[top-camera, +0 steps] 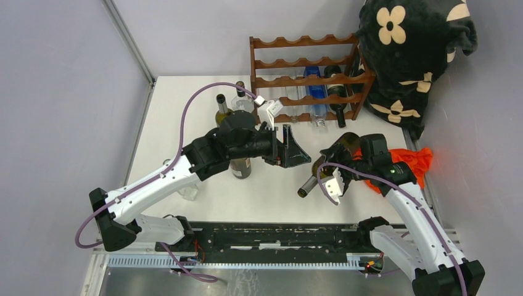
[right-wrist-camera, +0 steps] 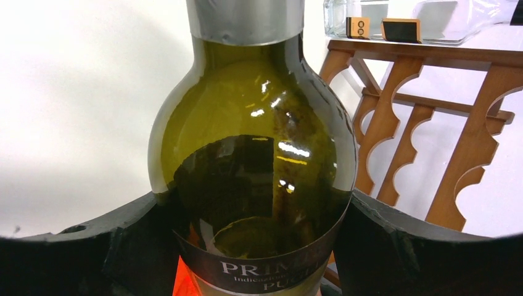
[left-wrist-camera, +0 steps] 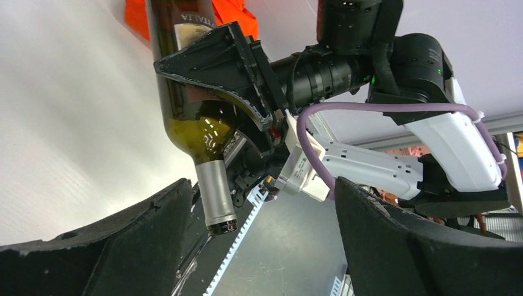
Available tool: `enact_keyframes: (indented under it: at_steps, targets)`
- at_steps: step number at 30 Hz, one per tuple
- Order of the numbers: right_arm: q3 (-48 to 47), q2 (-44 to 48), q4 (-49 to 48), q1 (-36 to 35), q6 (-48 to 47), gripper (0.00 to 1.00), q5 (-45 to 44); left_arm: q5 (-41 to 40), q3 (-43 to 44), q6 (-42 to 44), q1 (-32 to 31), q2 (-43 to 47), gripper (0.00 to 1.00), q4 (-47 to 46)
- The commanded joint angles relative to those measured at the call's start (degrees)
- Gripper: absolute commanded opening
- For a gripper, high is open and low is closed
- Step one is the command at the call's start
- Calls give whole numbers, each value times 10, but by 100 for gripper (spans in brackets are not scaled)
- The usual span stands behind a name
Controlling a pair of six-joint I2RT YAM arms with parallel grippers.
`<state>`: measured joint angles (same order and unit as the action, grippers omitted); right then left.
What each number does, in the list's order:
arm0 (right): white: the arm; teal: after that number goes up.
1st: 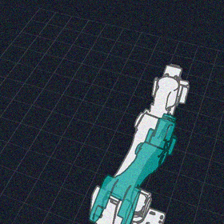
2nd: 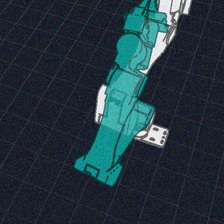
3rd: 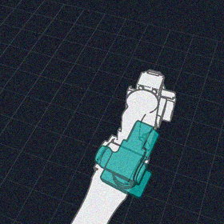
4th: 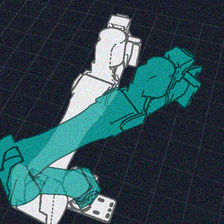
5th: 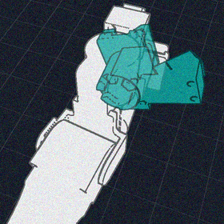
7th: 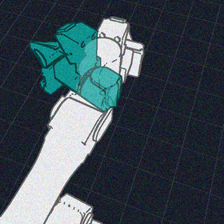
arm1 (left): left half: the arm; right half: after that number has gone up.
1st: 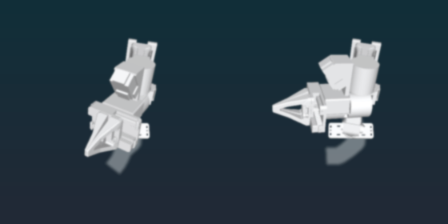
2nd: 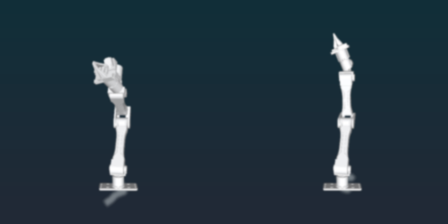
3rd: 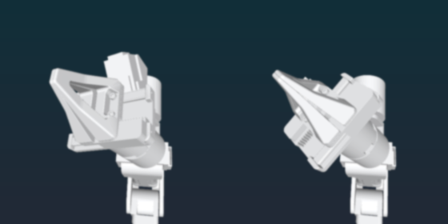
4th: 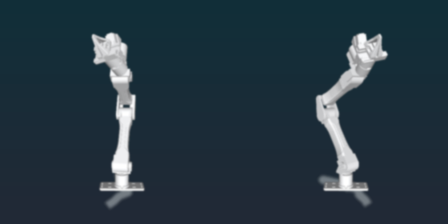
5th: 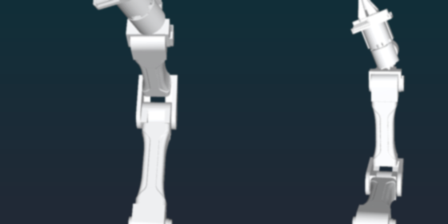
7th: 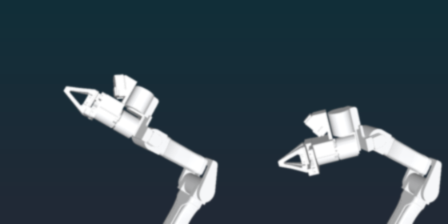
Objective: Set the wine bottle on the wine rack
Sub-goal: Pick up the wine bottle from the center of the board.
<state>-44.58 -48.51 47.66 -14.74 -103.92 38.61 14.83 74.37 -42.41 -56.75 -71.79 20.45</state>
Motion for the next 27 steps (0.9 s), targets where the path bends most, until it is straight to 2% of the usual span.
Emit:
enact_keyframes:
  at_steps: [1, 5, 10, 27]
  targets:
    - [-41, 21, -53, 2, -46, 0, 5, -16, 29, 26, -2, -2, 90, -8]
    - [-41, 26, -54, 2, -65, 0, -2, -29, 25, 12, -5, 0, 90, -15]
    - [-52, 32, -45, 2, -78, 0, -11, -33, 8, -18, -7, 3, 89, -71]
    - [-79, 24, -45, 2, -118, 0, -1, -58, -34, -26, -20, 41, 91, -77]
